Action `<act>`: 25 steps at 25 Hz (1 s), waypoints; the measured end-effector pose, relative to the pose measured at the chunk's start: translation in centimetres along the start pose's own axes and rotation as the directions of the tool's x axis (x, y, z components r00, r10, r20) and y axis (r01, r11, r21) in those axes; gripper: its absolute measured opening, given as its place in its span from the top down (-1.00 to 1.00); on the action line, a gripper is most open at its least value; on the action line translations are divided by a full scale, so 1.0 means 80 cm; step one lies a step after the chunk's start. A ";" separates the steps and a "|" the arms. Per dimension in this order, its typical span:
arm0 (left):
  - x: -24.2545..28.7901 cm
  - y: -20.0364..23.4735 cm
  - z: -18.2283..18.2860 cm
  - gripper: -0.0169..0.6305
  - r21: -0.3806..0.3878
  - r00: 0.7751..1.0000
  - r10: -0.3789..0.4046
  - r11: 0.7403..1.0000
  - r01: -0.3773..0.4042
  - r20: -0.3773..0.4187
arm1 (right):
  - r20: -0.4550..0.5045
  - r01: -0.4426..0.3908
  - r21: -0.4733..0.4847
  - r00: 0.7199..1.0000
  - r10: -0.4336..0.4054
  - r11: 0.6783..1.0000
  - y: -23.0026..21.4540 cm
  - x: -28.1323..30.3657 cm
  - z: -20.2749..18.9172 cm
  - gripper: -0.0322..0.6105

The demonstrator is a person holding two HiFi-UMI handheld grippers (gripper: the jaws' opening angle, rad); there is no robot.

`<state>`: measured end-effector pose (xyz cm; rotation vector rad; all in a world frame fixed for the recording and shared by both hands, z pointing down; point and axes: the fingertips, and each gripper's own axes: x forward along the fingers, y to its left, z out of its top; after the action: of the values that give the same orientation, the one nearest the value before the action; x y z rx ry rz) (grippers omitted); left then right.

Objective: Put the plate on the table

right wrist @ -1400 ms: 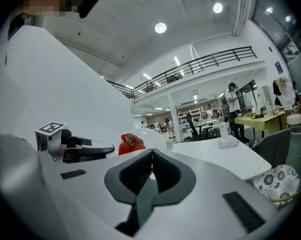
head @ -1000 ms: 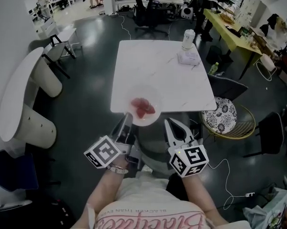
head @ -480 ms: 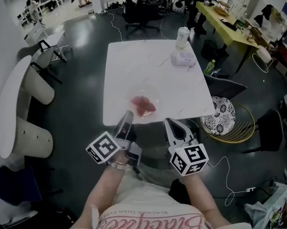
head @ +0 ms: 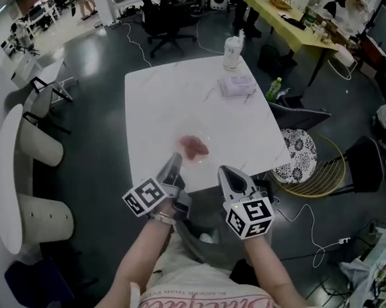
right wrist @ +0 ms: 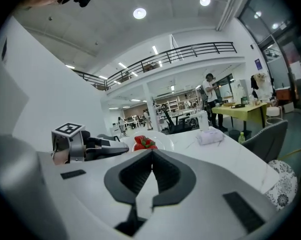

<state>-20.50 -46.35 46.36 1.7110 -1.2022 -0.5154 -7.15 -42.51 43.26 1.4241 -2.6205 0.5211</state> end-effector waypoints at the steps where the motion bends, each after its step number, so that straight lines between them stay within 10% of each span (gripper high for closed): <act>1: 0.015 0.009 0.002 0.91 0.000 1.000 0.007 1.000 -0.007 -0.014 | -0.006 0.010 0.003 1.000 -0.010 1.000 -0.007 0.012 -0.004 0.89; 20: 0.209 0.181 0.000 0.91 0.064 0.946 0.256 0.967 -0.248 -0.197 | -0.138 0.096 0.078 0.987 -0.084 0.992 -0.089 0.125 -0.066 0.89; 25: 0.222 0.207 0.002 0.90 0.231 0.912 0.355 0.923 -0.307 -0.204 | -0.150 0.094 0.091 0.986 -0.079 0.991 -0.090 0.124 -0.074 0.89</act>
<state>-21.11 -63.30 63.71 1.6250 -1.3607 0.0209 -7.04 -51.84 53.14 1.4601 -2.4384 0.7233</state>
